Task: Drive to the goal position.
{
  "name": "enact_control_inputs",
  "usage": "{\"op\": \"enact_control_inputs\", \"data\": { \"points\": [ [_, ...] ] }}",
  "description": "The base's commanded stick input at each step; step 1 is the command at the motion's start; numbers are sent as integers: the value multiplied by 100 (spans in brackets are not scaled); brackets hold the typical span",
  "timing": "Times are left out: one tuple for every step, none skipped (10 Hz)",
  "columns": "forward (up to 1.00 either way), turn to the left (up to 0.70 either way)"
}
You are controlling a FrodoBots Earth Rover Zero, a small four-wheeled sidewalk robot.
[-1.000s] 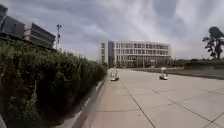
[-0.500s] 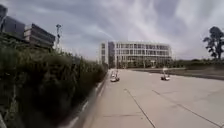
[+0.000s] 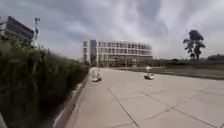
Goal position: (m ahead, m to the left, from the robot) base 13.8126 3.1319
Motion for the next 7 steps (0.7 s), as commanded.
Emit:
{"op": "enact_control_inputs", "data": {
  "points": [
    [70, 0],
    [70, 0],
    [70, 0],
    [70, 0],
    [70, 0],
    [70, 0],
    [70, 0]
  ]
}}
